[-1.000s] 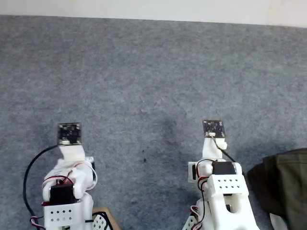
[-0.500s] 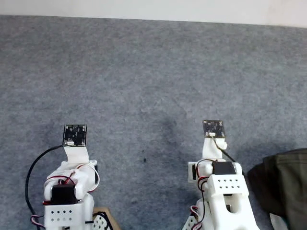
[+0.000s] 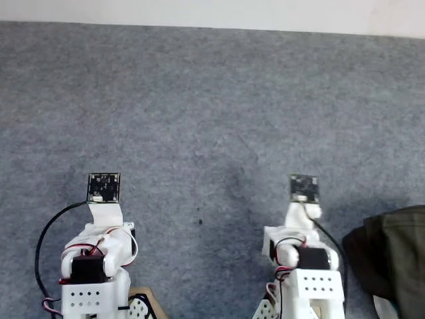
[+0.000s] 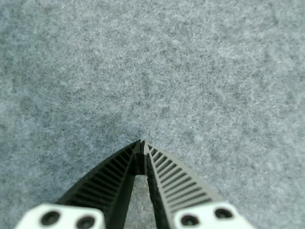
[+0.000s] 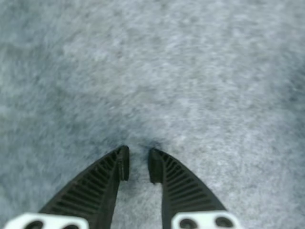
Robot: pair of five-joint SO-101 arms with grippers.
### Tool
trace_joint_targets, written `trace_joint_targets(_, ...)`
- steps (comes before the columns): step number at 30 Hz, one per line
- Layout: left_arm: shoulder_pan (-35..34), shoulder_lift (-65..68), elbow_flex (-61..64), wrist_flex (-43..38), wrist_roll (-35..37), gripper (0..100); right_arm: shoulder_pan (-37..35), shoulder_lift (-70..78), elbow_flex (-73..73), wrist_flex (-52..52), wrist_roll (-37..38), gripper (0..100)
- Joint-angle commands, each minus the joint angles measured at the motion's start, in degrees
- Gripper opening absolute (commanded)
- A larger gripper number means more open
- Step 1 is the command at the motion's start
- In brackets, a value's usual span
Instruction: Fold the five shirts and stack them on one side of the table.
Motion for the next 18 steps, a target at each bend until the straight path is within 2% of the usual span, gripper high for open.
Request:
trace_joint_targets(1, 1.19, -0.66, 0.84, 0.26, -0.35, 1, 7.34, -9.89, 4.79, 0.75, -0.35, 9.5)
trace_joint_targets(7, 1.01, -0.66, 0.84, 0.26, -0.35, 1, 11.12, -29.76, 8.75, 3.65, -0.18, 9.5)
trace_joint_targets(12, 0.92, -0.66, 0.84, 0.26, -0.35, 1, 11.30, -25.54, 8.40, 12.35, -0.26, 9.5)
trace_joint_targets(18, 0.92, -0.66, 0.84, 0.26, -0.35, 1, 11.30, -25.54, 8.40, 12.53, -0.18, 9.5)
